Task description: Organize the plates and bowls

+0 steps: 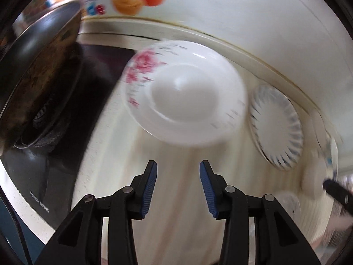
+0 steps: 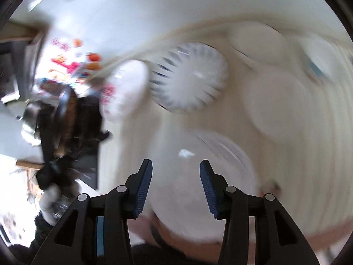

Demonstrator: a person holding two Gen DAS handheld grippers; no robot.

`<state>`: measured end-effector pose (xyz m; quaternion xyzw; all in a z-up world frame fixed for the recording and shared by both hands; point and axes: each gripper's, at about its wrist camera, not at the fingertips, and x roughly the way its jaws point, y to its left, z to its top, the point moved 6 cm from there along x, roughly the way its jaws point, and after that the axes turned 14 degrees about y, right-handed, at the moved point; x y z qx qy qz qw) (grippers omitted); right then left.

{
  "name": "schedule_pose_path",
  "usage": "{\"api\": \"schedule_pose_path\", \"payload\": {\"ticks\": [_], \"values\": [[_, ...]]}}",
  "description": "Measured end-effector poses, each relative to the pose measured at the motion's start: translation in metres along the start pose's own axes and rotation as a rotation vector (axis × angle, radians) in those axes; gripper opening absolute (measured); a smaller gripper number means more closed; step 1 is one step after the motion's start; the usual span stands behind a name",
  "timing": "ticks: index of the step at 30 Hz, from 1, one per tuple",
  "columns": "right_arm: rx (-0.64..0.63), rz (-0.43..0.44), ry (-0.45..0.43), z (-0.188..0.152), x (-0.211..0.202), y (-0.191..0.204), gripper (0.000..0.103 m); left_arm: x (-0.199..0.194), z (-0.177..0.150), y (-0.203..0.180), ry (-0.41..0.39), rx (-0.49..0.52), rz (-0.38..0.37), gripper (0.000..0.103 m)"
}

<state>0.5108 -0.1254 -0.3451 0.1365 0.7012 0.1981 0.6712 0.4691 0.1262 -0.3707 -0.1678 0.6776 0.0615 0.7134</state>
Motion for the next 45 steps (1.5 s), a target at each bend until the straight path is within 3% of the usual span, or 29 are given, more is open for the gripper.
{"api": "schedule_pose_path", "payload": {"ticks": [9,17,20,23,27,32,45], "values": [[-0.165,-0.112,-0.015,0.169,0.093,0.081,0.048,0.025,0.046,0.037,0.008,-0.099,0.057,0.038],[-0.182,-0.141,0.003,0.246,0.154,0.095,0.039,0.046,0.067,0.042,0.028,-0.092,0.068,0.037],[-0.164,-0.132,0.026,0.263,0.172,0.091,0.032,0.050,0.068,0.039,0.023,-0.079,0.073,0.029],[-0.160,-0.083,0.046,0.271,0.188,0.089,0.022,0.049,0.066,0.037,0.012,-0.061,0.077,0.029],[-0.185,-0.079,0.024,0.273,0.190,0.090,0.022,0.047,0.061,0.038,0.017,-0.065,0.033,0.029],[-0.190,-0.068,0.019,0.266,0.184,0.086,0.019,0.033,0.052,0.036,-0.016,-0.036,0.041,0.029],[-0.175,-0.028,-0.027,0.209,0.124,0.070,0.018,-0.024,0.013,0.009,-0.039,0.082,-0.010,0.029]]}}
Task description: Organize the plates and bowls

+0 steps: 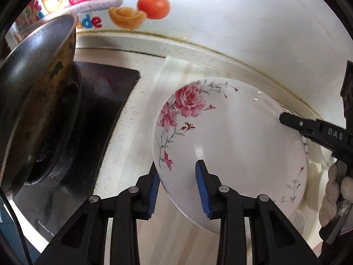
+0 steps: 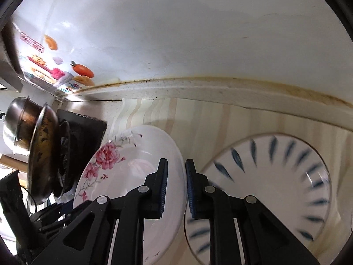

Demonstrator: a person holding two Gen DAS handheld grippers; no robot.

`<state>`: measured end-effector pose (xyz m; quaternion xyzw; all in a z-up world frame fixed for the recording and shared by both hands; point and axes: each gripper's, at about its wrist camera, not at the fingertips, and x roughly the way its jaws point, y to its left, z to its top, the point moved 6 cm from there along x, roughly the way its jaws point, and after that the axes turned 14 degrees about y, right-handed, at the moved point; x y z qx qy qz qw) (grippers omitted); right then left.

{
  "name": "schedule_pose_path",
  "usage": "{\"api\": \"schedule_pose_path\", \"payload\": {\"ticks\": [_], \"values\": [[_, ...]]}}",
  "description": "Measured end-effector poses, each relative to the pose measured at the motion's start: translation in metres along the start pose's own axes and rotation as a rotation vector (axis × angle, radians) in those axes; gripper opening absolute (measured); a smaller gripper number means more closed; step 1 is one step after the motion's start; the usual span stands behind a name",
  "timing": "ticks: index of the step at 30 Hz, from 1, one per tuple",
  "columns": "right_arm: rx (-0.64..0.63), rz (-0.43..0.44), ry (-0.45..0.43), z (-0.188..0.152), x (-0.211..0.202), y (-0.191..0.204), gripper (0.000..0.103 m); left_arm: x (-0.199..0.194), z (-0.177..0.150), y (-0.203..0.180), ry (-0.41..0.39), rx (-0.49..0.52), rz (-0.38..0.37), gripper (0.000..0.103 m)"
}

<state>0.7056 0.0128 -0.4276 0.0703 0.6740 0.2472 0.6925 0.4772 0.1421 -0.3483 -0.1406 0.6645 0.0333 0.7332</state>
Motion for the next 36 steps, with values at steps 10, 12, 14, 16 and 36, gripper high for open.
{"api": "schedule_pose_path", "payload": {"ticks": [10,12,14,16,36], "values": [[0.071,0.024,-0.054,-0.106,-0.076,-0.029,0.018,-0.021,-0.057,-0.066,0.025,0.161,-0.046,0.029],[0.097,0.025,-0.058,-0.136,-0.090,-0.040,0.018,-0.020,-0.075,-0.081,0.040,0.173,-0.058,0.029],[0.113,0.030,-0.065,-0.156,-0.099,-0.049,0.018,-0.016,-0.091,-0.093,0.063,0.186,-0.065,0.029],[0.138,0.034,-0.066,-0.184,-0.107,-0.063,0.018,-0.010,-0.101,-0.102,0.080,0.193,-0.067,0.029],[0.221,0.041,0.029,-0.326,-0.078,-0.136,0.018,0.062,-0.153,-0.134,0.194,0.246,0.088,0.029]]}}
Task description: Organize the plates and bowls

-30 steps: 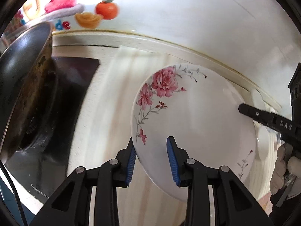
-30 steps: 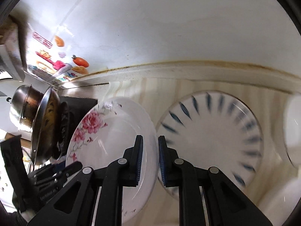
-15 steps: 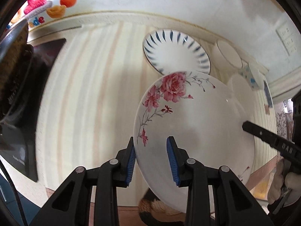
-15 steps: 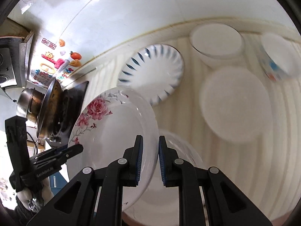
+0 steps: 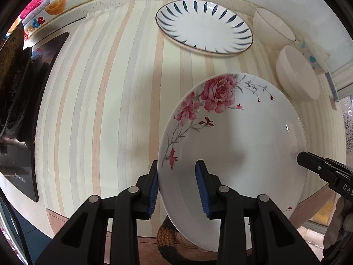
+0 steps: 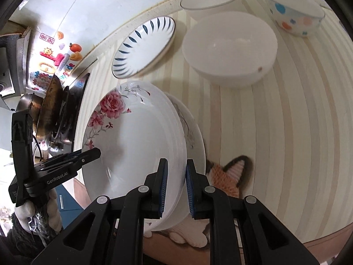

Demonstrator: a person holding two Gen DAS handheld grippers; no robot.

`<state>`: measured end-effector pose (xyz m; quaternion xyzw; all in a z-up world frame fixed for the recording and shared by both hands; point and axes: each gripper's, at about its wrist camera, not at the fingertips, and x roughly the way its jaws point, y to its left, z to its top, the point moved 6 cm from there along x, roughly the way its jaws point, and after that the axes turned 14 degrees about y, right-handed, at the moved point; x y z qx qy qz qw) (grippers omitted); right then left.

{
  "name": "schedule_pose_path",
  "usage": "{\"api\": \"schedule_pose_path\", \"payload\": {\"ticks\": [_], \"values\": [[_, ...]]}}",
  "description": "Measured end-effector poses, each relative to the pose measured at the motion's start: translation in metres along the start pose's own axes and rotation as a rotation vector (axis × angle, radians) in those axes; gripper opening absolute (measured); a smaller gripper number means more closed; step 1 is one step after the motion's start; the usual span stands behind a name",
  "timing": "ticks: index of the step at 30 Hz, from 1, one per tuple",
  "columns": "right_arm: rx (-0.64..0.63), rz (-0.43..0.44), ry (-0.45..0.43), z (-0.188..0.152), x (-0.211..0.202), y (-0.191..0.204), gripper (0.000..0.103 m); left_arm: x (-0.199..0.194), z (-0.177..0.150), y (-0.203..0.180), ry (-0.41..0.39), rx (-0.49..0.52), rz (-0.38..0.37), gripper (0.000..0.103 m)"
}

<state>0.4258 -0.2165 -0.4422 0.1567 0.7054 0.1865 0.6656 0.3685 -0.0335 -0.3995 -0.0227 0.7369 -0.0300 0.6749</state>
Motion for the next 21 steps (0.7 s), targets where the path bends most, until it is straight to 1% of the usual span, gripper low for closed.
{"api": "schedule_pose_path", "payload": {"ticks": [2,8,13,18,21], "values": [[-0.003,0.002,0.014,-0.002,0.006,-0.002,0.018,0.004,-0.001,0.002,0.010,-0.009,0.008,0.029],[-0.013,-0.008,0.037,-0.007,0.017,-0.001,0.018,0.008,0.000,0.000,-0.004,-0.018,0.023,0.029],[-0.006,0.010,0.042,-0.009,0.015,-0.003,0.018,0.010,-0.001,-0.004,-0.010,-0.034,0.039,0.029],[-0.007,0.002,0.066,-0.006,0.014,0.000,0.019,0.014,-0.005,-0.013,-0.028,-0.025,0.103,0.030],[-0.021,-0.009,0.068,-0.007,0.013,0.002,0.019,0.016,-0.009,-0.015,-0.027,-0.039,0.086,0.030]]}}
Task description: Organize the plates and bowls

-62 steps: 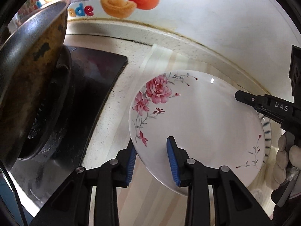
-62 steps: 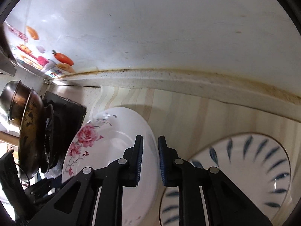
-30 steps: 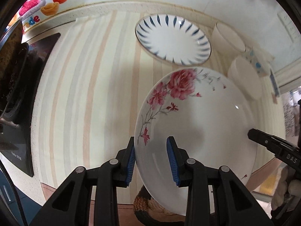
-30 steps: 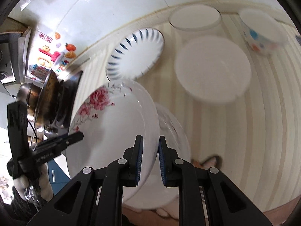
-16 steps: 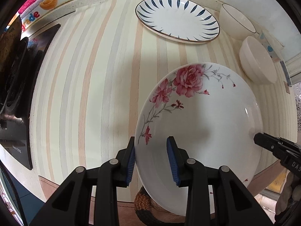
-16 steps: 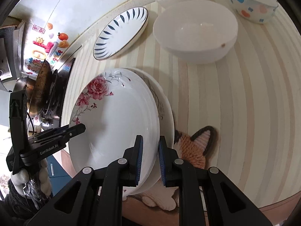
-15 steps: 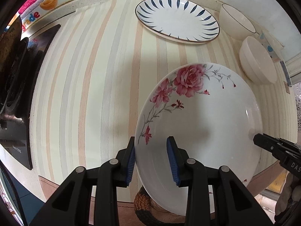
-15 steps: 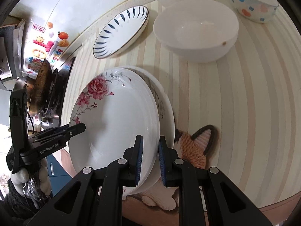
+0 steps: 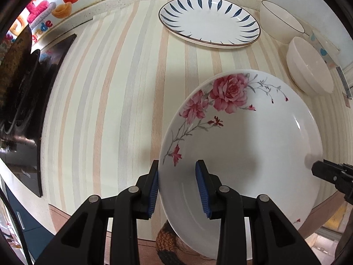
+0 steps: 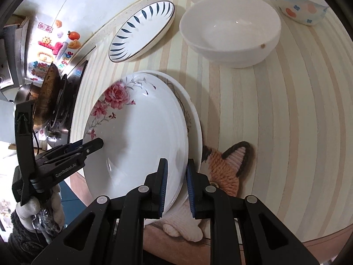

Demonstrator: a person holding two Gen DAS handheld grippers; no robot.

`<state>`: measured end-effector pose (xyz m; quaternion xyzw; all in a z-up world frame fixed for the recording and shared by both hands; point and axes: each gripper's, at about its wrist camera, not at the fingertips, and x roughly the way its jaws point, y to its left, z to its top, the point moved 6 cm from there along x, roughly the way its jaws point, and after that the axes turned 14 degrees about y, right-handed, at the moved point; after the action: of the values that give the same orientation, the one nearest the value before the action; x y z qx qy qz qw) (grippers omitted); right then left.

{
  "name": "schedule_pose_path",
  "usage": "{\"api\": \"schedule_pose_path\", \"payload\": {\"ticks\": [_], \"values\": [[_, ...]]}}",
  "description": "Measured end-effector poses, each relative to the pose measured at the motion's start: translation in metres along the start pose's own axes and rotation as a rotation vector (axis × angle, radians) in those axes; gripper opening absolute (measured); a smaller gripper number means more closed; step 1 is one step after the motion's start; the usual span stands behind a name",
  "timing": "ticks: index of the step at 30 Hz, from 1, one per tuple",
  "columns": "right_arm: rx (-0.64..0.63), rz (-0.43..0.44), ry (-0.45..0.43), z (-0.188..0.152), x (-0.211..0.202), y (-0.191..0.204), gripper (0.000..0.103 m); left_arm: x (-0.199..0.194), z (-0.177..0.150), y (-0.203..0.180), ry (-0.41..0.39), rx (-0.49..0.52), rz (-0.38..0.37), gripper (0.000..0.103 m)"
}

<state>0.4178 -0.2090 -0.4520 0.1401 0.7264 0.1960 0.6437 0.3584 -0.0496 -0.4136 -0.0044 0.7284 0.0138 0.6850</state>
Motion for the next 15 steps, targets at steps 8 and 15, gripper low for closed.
{"api": "schedule_pose_path", "payload": {"ticks": [8,15], "values": [[0.020,-0.022,0.046,-0.010,-0.008,-0.001,0.020,-0.012,-0.007,0.004,0.001,-0.009,-0.062,0.030],[0.079,0.026,0.037,-0.005,-0.037,0.001,0.020,-0.080,0.030,0.025,-0.083,0.014,-0.118,0.030]]}}
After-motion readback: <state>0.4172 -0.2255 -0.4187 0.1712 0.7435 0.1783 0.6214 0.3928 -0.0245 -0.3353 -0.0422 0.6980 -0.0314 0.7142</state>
